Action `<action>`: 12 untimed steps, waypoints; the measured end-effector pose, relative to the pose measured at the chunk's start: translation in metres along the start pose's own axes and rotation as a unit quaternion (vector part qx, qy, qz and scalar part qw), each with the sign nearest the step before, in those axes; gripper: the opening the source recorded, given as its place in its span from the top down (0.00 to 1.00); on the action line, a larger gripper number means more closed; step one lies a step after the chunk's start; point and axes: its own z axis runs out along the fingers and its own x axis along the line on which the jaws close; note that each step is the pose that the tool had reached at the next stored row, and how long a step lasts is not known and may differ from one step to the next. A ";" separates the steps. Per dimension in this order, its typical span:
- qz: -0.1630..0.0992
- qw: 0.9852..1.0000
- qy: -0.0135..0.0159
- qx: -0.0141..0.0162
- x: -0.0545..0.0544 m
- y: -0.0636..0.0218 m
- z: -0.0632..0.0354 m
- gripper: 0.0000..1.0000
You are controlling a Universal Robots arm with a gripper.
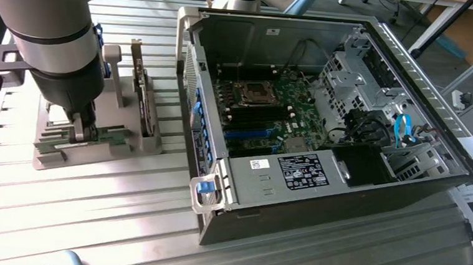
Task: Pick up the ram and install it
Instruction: 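Pick up the ram and move it above insertion slot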
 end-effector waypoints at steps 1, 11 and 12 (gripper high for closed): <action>0.000 1.000 0.000 0.000 0.000 0.0000 -0.0017 0.88; 0.000 1.000 0.000 0.000 0.000 0.0004 -0.0186 0.88; 0.000 1.000 0.000 0.000 0.000 0.0005 -0.0204 0.88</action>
